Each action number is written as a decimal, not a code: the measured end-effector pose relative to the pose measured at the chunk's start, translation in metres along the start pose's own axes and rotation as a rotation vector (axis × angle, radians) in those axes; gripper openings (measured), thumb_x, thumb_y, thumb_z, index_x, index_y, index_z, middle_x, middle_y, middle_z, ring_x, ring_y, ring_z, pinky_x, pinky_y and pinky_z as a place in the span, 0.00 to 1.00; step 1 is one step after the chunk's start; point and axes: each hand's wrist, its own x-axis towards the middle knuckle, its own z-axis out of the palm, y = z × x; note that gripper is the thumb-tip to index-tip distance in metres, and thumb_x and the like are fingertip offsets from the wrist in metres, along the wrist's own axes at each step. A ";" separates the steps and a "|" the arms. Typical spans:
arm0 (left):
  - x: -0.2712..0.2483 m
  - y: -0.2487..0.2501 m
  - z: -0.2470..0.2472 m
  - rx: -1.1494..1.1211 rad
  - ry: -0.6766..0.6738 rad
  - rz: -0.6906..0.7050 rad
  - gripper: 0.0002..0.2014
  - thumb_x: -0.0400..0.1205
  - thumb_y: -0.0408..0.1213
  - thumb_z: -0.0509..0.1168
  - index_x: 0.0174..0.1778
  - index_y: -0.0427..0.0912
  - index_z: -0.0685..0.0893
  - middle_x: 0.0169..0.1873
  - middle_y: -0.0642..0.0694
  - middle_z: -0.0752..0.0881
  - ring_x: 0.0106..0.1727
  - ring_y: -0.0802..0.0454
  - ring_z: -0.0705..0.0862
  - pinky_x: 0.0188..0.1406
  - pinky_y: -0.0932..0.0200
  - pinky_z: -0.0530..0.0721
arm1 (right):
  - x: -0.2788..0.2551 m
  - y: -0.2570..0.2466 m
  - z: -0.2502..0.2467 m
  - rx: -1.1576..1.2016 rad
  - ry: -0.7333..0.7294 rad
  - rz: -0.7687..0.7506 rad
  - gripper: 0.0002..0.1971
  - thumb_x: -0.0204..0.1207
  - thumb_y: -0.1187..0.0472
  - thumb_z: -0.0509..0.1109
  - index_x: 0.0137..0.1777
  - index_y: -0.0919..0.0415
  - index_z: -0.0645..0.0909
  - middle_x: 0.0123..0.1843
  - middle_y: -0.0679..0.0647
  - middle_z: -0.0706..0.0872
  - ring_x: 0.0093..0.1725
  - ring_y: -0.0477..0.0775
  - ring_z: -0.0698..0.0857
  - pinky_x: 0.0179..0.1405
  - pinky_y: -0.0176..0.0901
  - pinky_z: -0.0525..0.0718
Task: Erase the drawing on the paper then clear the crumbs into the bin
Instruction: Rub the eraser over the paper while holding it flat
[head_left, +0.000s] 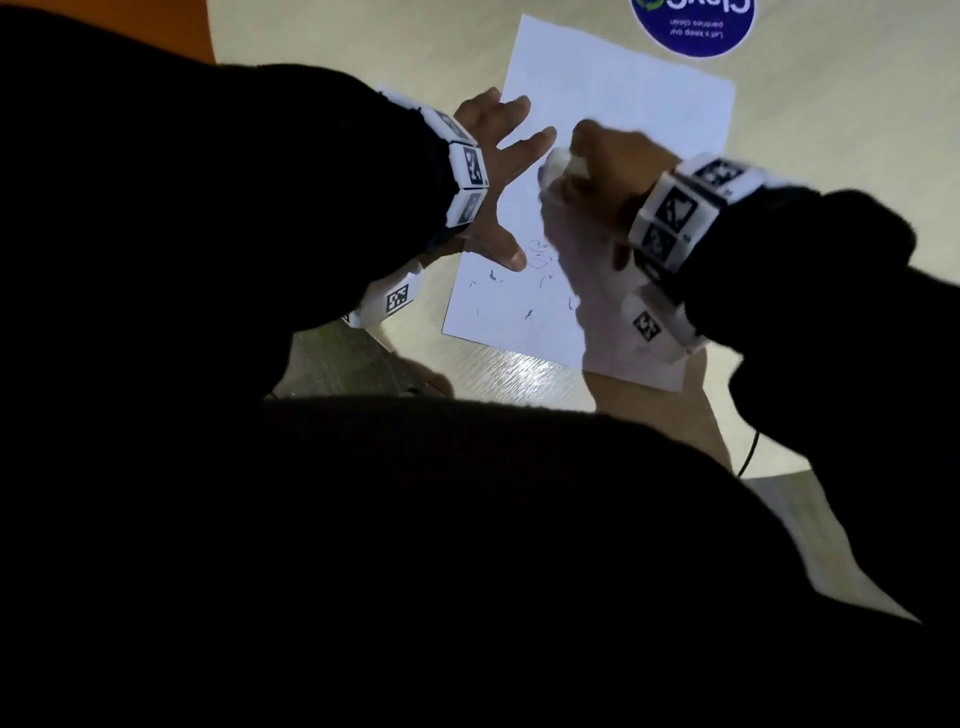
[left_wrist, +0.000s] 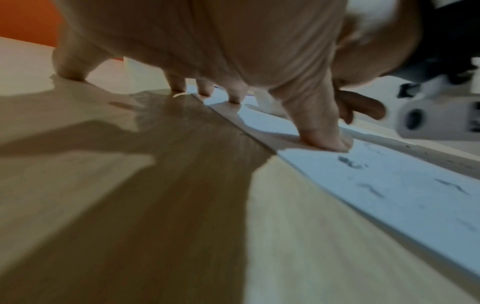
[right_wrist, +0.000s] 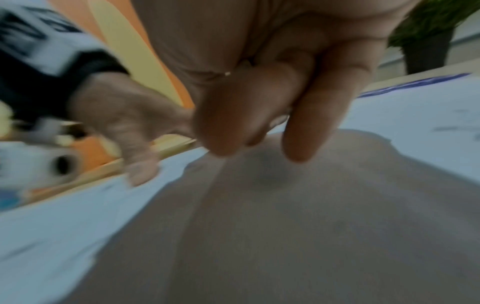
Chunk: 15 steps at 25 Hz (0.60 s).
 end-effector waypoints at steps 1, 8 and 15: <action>0.001 -0.001 0.001 0.009 -0.002 -0.005 0.72 0.44 0.89 0.49 0.84 0.57 0.39 0.85 0.46 0.41 0.84 0.40 0.38 0.79 0.31 0.47 | -0.006 -0.005 0.006 -0.015 -0.026 -0.018 0.16 0.81 0.52 0.58 0.61 0.62 0.73 0.51 0.62 0.82 0.49 0.62 0.80 0.43 0.47 0.70; 0.003 -0.002 0.007 -0.014 0.056 0.020 0.71 0.46 0.89 0.47 0.84 0.56 0.40 0.85 0.47 0.41 0.84 0.41 0.38 0.79 0.31 0.46 | 0.000 -0.006 -0.003 0.009 0.018 0.021 0.17 0.82 0.50 0.57 0.63 0.62 0.73 0.51 0.58 0.81 0.49 0.60 0.81 0.44 0.47 0.71; 0.003 0.000 0.005 0.005 0.039 0.008 0.69 0.49 0.88 0.52 0.84 0.56 0.39 0.85 0.48 0.41 0.84 0.41 0.38 0.79 0.32 0.44 | 0.005 -0.003 -0.013 0.016 -0.015 0.010 0.20 0.82 0.51 0.61 0.65 0.64 0.72 0.59 0.64 0.82 0.52 0.63 0.81 0.45 0.48 0.71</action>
